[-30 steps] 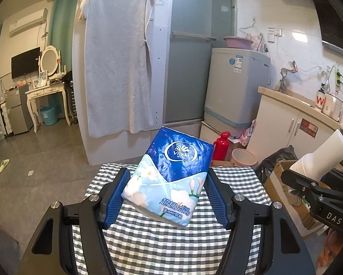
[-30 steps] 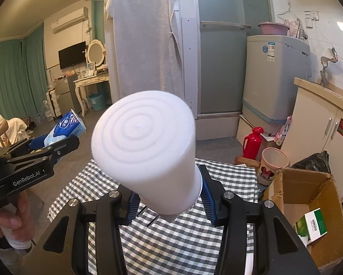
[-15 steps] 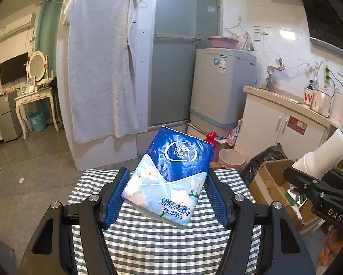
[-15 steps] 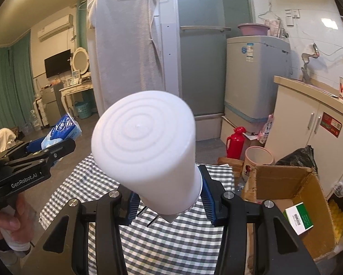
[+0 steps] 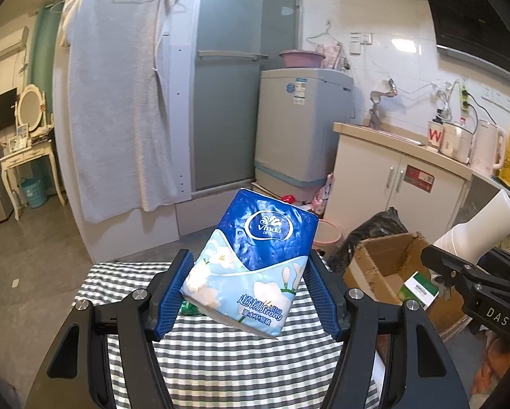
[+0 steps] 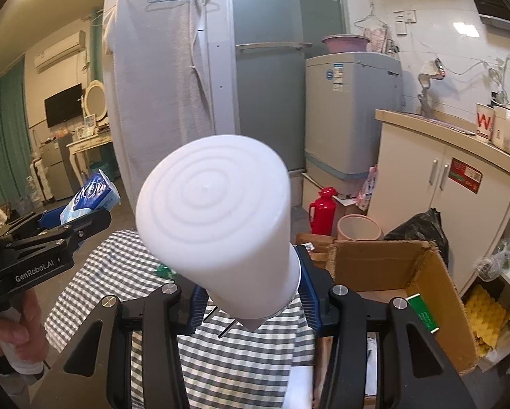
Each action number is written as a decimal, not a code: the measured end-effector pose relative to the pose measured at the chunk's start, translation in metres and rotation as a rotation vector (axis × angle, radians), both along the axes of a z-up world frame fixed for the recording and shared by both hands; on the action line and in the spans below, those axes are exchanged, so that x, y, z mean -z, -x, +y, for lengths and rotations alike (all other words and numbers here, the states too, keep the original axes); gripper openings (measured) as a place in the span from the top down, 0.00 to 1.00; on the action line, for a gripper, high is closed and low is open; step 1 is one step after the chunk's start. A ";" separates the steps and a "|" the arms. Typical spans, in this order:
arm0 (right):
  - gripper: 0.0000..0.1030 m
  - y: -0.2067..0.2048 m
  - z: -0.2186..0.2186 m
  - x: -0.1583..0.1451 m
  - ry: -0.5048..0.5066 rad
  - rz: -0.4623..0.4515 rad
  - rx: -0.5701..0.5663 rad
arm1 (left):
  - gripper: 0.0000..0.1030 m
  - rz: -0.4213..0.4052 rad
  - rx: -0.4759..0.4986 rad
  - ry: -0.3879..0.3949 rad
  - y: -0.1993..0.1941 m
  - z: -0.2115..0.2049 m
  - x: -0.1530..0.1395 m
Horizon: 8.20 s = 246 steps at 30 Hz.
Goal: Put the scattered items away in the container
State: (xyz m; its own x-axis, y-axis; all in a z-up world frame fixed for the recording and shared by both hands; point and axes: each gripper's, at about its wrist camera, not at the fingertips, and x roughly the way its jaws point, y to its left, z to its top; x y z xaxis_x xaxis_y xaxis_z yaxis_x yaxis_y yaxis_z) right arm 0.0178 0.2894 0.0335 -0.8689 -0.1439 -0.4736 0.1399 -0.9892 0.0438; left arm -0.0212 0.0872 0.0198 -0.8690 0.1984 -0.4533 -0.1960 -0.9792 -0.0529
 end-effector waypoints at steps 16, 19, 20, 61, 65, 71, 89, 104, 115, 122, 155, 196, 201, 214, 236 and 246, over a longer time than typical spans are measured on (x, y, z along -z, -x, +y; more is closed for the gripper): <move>0.56 -0.010 0.059 0.003 0.010 -0.005 0.119 | 0.35 0.000 0.099 0.006 0.009 0.055 -0.003; 0.56 -0.011 0.070 0.005 0.016 -0.008 0.139 | 0.35 -0.001 0.128 0.011 0.011 0.068 -0.002; 0.56 -0.012 0.073 0.005 0.016 -0.009 0.144 | 0.35 -0.002 0.137 0.015 0.011 0.072 -0.002; 0.56 -0.014 0.187 0.037 0.034 -0.081 0.336 | 0.35 -0.053 0.394 0.044 0.030 0.213 0.023; 0.56 -0.011 0.195 0.045 0.039 -0.101 0.344 | 0.35 -0.066 0.419 0.050 0.033 0.228 0.029; 0.56 -0.001 0.204 0.059 0.040 -0.138 0.338 | 0.35 -0.090 0.454 0.063 0.040 0.245 0.040; 0.56 0.031 0.213 0.104 0.042 -0.266 0.293 | 0.35 -0.210 0.505 0.055 0.080 0.278 0.076; 0.56 0.058 0.211 0.140 0.026 -0.408 0.248 | 0.35 -0.346 0.577 0.104 0.110 0.307 0.108; 0.56 0.068 0.213 0.160 0.013 -0.514 0.231 | 0.35 -0.453 0.596 0.180 0.121 0.323 0.134; 0.53 0.065 0.212 0.159 0.004 -0.512 0.235 | 0.33 -0.462 0.593 0.194 0.121 0.324 0.137; 0.29 0.017 0.173 0.059 -0.030 -0.182 0.302 | 0.21 -0.282 0.466 0.027 0.088 0.244 0.043; 0.00 -0.024 -0.010 -0.044 -0.061 0.124 0.057 | 0.06 0.000 0.065 -0.101 0.020 0.001 -0.062; 0.00 -0.020 -0.027 -0.048 -0.058 0.128 0.017 | 0.03 0.018 0.008 -0.100 0.014 -0.022 -0.067; 0.00 -0.003 -0.064 -0.042 -0.050 0.111 -0.084 | 0.00 0.020 -0.119 -0.066 0.005 -0.061 -0.059; 0.00 0.054 -0.086 -0.001 -0.040 0.018 -0.124 | 0.00 -0.053 -0.168 -0.020 0.043 -0.079 -0.020; 0.00 0.096 -0.097 0.025 -0.041 -0.048 -0.130 | 0.00 -0.124 -0.192 -0.015 0.081 -0.089 0.012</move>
State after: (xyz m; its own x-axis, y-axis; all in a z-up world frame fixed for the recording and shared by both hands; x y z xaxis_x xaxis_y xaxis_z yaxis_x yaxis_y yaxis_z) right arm -0.0782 0.1921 0.0086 -0.8204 -0.2336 -0.5219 0.2657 -0.9639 0.0137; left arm -0.1019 -0.0020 0.0080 -0.8294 0.0422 -0.5570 0.0030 -0.9968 -0.0801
